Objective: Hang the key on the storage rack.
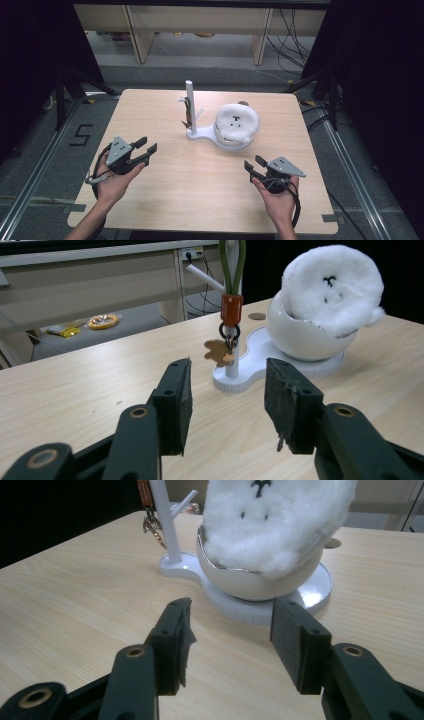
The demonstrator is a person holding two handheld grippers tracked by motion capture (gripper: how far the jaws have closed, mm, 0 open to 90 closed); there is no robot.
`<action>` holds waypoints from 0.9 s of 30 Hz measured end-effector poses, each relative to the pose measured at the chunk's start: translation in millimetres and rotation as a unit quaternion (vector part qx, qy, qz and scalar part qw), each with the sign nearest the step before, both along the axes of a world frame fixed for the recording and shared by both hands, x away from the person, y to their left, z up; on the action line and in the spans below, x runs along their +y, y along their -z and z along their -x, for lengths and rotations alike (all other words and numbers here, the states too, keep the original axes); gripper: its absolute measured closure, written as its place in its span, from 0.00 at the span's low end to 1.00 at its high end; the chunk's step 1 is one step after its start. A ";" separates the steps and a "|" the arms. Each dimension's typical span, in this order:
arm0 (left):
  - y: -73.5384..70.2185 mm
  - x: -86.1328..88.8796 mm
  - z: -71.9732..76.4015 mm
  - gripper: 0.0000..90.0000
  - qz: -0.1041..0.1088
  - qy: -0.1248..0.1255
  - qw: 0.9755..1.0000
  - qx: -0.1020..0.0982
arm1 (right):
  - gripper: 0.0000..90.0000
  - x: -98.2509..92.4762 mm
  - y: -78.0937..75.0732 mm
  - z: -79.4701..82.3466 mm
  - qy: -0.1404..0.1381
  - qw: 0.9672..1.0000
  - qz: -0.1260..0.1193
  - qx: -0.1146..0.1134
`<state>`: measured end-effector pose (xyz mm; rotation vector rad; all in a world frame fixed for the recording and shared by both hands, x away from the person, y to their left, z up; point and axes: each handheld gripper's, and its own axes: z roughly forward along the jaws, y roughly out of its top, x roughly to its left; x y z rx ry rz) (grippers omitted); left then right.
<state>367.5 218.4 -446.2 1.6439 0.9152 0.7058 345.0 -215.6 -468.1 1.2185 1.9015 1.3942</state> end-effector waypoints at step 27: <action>77.5 30.6 18.8 0.50 -0.011 -0.054 0.999 0.001 | 0.55 -19.6 26.9 -3.8 0.030 0.999 0.005 0.032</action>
